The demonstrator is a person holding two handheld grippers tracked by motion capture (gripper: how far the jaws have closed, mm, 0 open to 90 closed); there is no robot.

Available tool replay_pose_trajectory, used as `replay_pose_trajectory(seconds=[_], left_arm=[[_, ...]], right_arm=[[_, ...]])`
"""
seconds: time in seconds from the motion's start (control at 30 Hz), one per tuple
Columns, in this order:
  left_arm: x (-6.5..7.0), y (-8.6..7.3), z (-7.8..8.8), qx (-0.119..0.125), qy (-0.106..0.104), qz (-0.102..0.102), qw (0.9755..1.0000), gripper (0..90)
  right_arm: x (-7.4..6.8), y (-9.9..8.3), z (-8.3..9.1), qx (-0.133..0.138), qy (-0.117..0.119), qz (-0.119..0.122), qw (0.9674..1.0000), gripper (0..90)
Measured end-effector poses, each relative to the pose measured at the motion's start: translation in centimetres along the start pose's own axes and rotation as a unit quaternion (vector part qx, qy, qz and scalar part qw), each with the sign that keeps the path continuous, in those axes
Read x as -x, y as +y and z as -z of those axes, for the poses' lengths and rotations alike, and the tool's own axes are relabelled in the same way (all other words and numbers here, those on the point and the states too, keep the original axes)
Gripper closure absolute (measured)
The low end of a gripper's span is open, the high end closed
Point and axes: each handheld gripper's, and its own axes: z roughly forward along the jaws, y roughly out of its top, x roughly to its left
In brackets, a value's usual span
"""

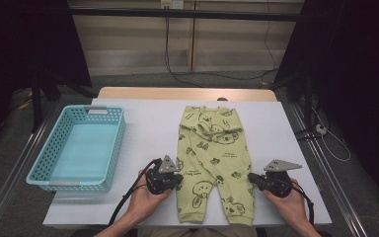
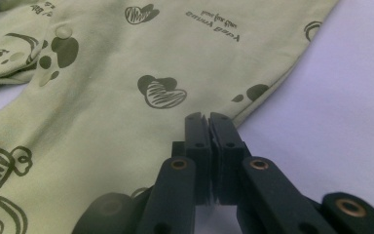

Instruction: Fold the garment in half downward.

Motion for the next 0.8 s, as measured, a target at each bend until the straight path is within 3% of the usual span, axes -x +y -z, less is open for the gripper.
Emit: replay_pose_trajectory(seconds=[0.03, 0.07, 0.1, 0.13, 0.17, 0.33, 0.4, 0.43, 0.47, 0.63, 0.67, 0.7, 0.77, 0.8], left_arm=[[-0.1, -0.1, 0.0, 0.002, 0.000, 0.006, 1.0000, 87.7], [-0.3, -0.2, -0.1, 0.010, -0.032, 0.017, 0.9993, 87.7], [-0.4, -0.2, 0.0, 0.010, -0.031, 0.017, 0.9993, 87.9], [-0.2, -0.1, 0.3, -0.004, -0.012, 0.010, 0.9999, 87.9], [-0.2, -0.2, 0.4, -0.004, -0.012, 0.017, 0.9998, 88.0], [-0.4, -0.6, 1.2, -0.012, -0.024, 0.014, 0.9995, 88.0], [-0.3, -1.0, 1.3, 0.003, -0.021, 0.026, 0.9994, 88.0], [-0.4, -1.0, 1.6, 0.000, -0.027, 0.022, 0.9994, 88.0], [-0.4, -1.2, 1.4, 0.014, -0.051, 0.033, 0.9981, 88.0], [-0.1, -1.7, 2.0, 0.013, -0.057, 0.038, 0.9975, 87.9], [0.0, -1.8, 2.1, 0.015, -0.059, 0.035, 0.9975, 87.9], [0.1, -1.7, 2.4, 0.000, -0.042, 0.027, 0.9988, 87.9], [0.2, -1.8, 2.5, 0.000, -0.041, 0.029, 0.9987, 87.9], [0.1, -1.8, 2.6, -0.005, -0.045, 0.013, 0.9989, 87.9]], right_arm=[[0.1, 0.0, 0.0, 0.001, 0.004, -0.002, 1.0000, 88.4], [0.1, 0.0, 0.1, 0.000, 0.005, -0.002, 1.0000, 88.5], [0.1, 0.0, 0.1, 0.000, 0.006, 0.000, 1.0000, 88.5], [0.1, -0.1, 0.1, 0.003, 0.008, 0.002, 1.0000, 88.5], [0.1, -0.1, 0.2, 0.002, 0.010, 0.002, 0.9999, 88.6], [0.1, -0.2, 0.6, 0.009, 0.019, 0.011, 0.9997, 88.5], [0.0, -0.2, 0.9, 0.011, 0.019, 0.012, 0.9997, 88.5], [0.0, -0.3, 1.0, 0.012, 0.021, 0.015, 0.9996, 88.6], [-0.1, -0.3, 1.2, 0.013, 0.021, 0.018, 0.9995, 88.6], [-0.7, -0.6, 1.7, 0.009, 0.025, 0.033, 0.9991, 88.6], [-0.8, -0.7, 1.7, 0.007, 0.027, 0.035, 0.9990, 88.6], [-0.9, -0.7, 1.8, 0.006, 0.028, 0.038, 0.9988, 88.6], [-1.0, -0.9, 2.0, 0.007, 0.031, 0.041, 0.9987, 88.6], [-1.1, -1.0, 2.1, 0.007, 0.032, 0.040, 0.9987, 88.6]])
